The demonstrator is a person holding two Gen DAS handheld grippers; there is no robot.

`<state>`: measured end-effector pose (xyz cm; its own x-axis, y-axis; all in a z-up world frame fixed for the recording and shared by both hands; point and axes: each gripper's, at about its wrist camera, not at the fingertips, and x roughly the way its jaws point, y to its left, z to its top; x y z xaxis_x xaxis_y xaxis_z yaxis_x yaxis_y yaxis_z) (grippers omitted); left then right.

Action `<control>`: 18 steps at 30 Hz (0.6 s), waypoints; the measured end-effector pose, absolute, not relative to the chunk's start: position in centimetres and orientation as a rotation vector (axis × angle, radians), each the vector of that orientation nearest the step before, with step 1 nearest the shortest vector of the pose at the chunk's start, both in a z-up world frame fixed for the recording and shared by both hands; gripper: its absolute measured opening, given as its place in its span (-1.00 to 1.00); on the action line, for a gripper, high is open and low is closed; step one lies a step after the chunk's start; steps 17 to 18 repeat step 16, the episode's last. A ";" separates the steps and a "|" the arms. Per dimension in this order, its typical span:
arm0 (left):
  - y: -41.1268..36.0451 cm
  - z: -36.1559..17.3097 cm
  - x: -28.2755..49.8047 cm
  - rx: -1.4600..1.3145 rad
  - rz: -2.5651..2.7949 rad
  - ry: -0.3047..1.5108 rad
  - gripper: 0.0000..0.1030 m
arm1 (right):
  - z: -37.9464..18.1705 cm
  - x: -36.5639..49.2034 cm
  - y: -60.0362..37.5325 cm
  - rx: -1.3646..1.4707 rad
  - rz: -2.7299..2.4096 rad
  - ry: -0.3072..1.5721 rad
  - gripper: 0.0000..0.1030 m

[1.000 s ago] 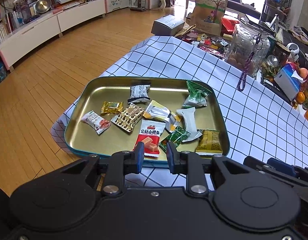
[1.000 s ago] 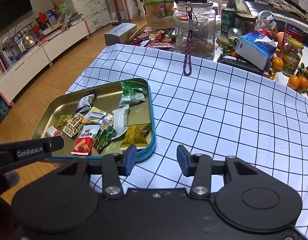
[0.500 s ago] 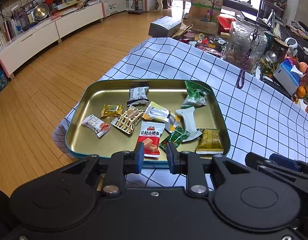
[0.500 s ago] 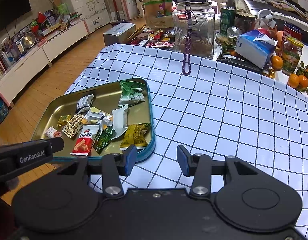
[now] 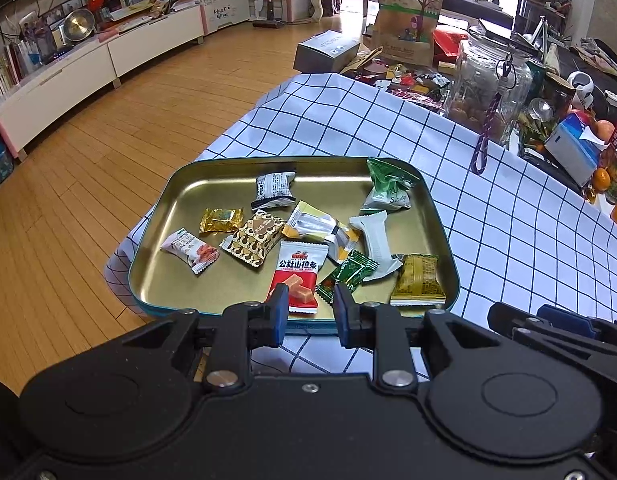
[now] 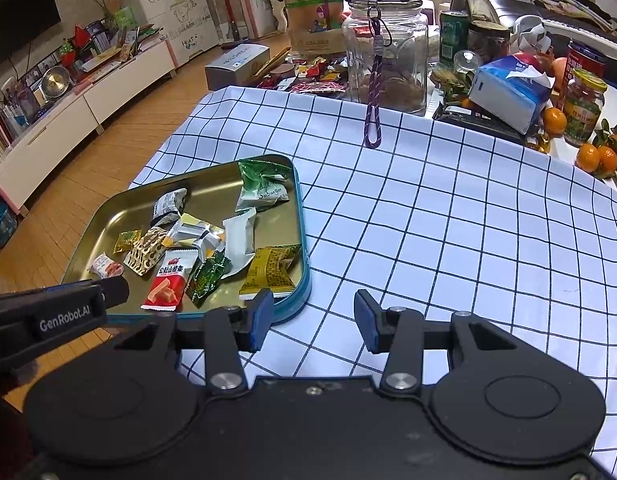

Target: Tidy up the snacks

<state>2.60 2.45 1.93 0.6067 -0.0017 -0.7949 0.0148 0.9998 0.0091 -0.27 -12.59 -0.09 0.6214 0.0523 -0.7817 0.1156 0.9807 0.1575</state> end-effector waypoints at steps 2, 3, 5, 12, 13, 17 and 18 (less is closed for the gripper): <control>2.5 1.9 2.6 0.017 -0.011 0.920 -0.33 | -0.1 -0.3 -12.6 0.200 -0.036 0.902 -0.09; 2.4 1.9 2.6 0.018 -0.012 0.920 -0.33 | -0.1 -0.3 -12.6 0.200 -0.036 0.902 -0.09; 2.4 1.9 2.6 0.017 -0.012 0.920 -0.33 | -0.1 -0.3 -12.6 0.200 -0.036 0.903 -0.09; 2.4 1.8 2.6 0.026 -0.016 0.921 -0.33 | -0.2 -0.3 -12.5 0.201 -0.036 0.905 -0.09; 2.4 1.8 2.6 0.028 -0.015 0.919 -0.33 | -0.2 -0.3 -12.5 0.201 -0.037 0.906 -0.09; 2.4 1.9 2.6 0.037 -0.009 0.911 -0.33 | -0.2 -0.3 -12.5 0.201 -0.037 0.909 -0.09; 2.4 1.9 2.6 0.037 -0.009 0.911 -0.33 | -0.2 -0.3 -12.5 0.201 -0.037 0.909 -0.09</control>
